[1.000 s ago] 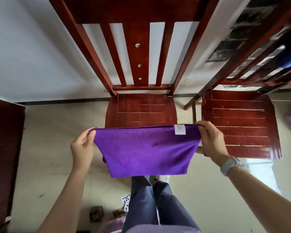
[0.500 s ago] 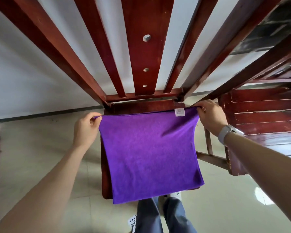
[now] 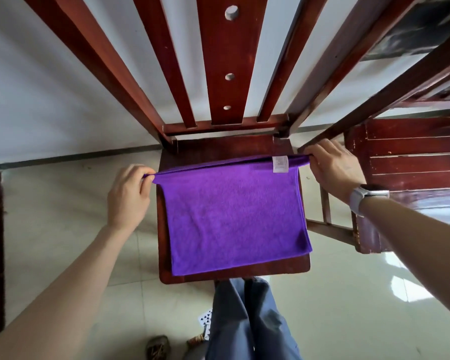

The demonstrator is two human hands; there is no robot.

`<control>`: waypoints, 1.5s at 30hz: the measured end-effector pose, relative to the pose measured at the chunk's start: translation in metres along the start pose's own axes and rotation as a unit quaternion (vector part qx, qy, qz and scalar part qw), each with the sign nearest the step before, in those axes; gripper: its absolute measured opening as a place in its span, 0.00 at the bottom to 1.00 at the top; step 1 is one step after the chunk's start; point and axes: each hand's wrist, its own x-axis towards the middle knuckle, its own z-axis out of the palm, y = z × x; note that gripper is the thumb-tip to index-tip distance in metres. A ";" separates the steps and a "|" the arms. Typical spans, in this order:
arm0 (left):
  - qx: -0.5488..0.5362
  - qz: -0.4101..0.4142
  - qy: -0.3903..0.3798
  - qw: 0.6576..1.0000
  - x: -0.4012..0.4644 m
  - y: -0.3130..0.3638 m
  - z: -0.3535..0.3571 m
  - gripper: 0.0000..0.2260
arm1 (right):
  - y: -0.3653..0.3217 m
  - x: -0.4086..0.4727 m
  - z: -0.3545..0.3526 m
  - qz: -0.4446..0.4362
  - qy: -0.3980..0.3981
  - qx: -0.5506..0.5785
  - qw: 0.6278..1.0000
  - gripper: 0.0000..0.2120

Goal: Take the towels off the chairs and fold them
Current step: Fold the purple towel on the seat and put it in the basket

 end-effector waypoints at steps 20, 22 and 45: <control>0.086 0.103 -0.084 0.987 -0.191 0.007 0.037 0.08 | 0.017 -0.179 0.061 -0.130 -0.070 -0.012 0.989 0.06; 0.104 0.100 -0.097 0.985 -0.198 0.004 0.045 0.08 | 0.017 -0.185 0.067 -0.140 -0.072 -0.023 0.987 0.04; 0.193 0.020 -0.244 0.950 -0.202 0.006 0.079 0.11 | -0.001 -0.198 0.094 -0.110 -0.166 -0.132 0.971 0.06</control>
